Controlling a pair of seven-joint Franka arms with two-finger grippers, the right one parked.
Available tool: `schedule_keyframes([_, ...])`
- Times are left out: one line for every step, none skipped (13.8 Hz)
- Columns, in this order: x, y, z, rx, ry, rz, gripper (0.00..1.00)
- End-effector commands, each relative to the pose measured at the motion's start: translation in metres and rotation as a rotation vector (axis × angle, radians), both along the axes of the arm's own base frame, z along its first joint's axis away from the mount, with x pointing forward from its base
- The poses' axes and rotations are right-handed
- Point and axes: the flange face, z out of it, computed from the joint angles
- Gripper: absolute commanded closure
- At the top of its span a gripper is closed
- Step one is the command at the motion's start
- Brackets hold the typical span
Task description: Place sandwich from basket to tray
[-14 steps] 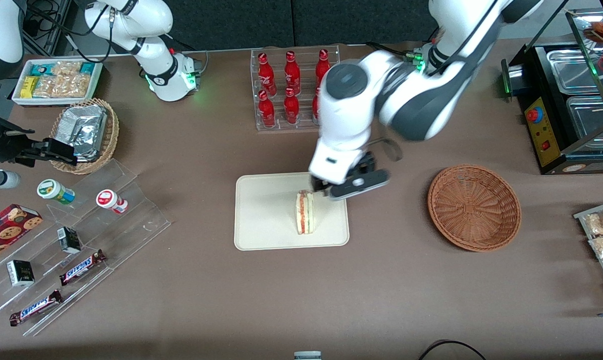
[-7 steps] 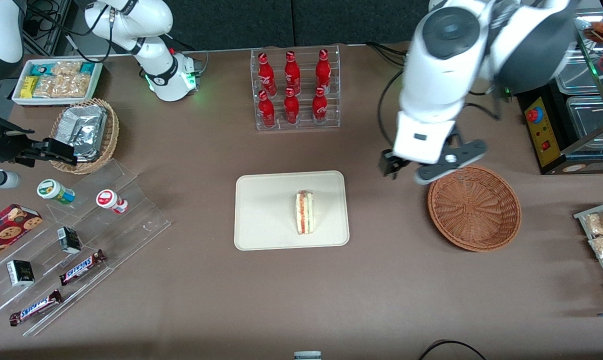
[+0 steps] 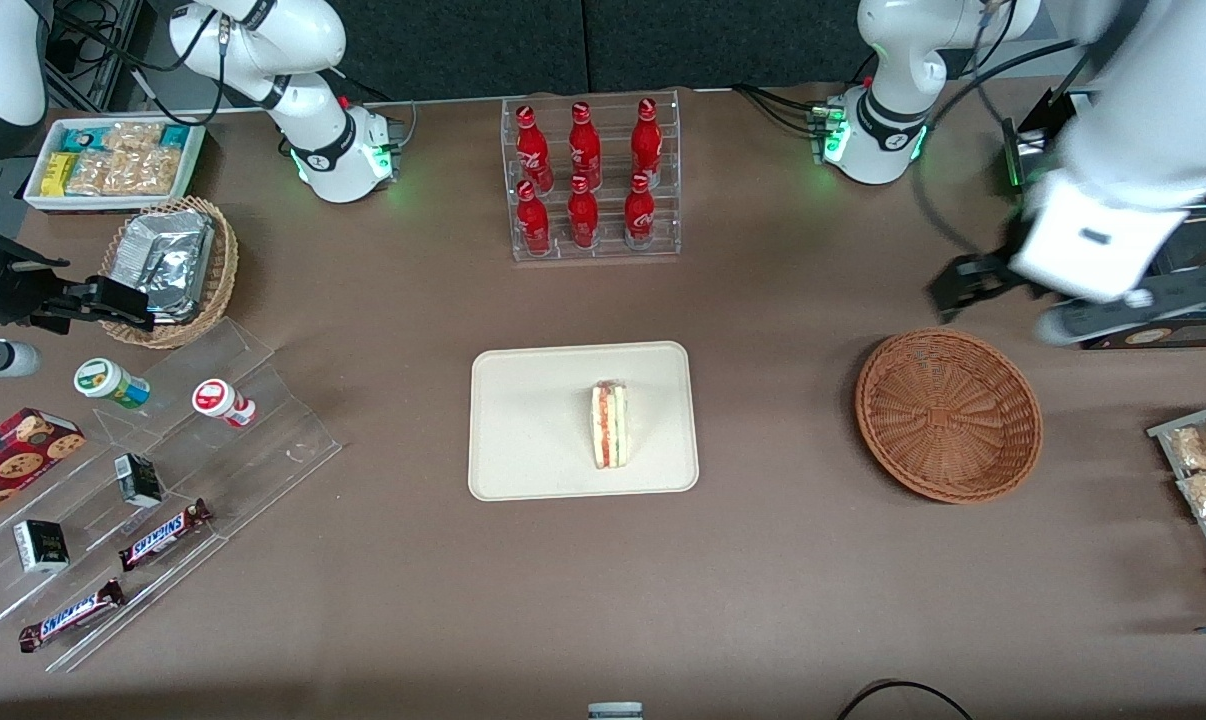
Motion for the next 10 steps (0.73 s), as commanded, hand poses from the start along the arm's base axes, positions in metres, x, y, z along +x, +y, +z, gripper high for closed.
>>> schedule_keyframes([-0.015,0.046,0.020,-0.038,0.026,-0.081,0.01])
schedule_keyframes([-0.014,0.063,0.019,-0.054,0.039,-0.092,0.01])
schedule_keyframes([-0.012,0.075,0.017,-0.059,0.046,-0.099,0.01])
schedule_keyframes([-0.010,0.081,0.013,-0.079,0.054,-0.100,0.01])
schedule_keyframes([-0.008,0.084,0.011,-0.091,0.055,-0.097,0.01])
schedule_keyframes([-0.003,0.084,0.003,-0.096,0.069,-0.097,0.01])
schedule_keyframes([0.000,0.084,-0.002,-0.097,0.072,-0.103,0.01])
schedule_keyframes([0.003,0.084,-0.007,-0.093,0.080,-0.117,0.01])
schedule_keyframes([0.005,0.091,-0.014,-0.093,0.092,-0.132,0.01])
schedule_keyframes([0.011,0.096,-0.024,-0.094,0.106,-0.155,0.01])
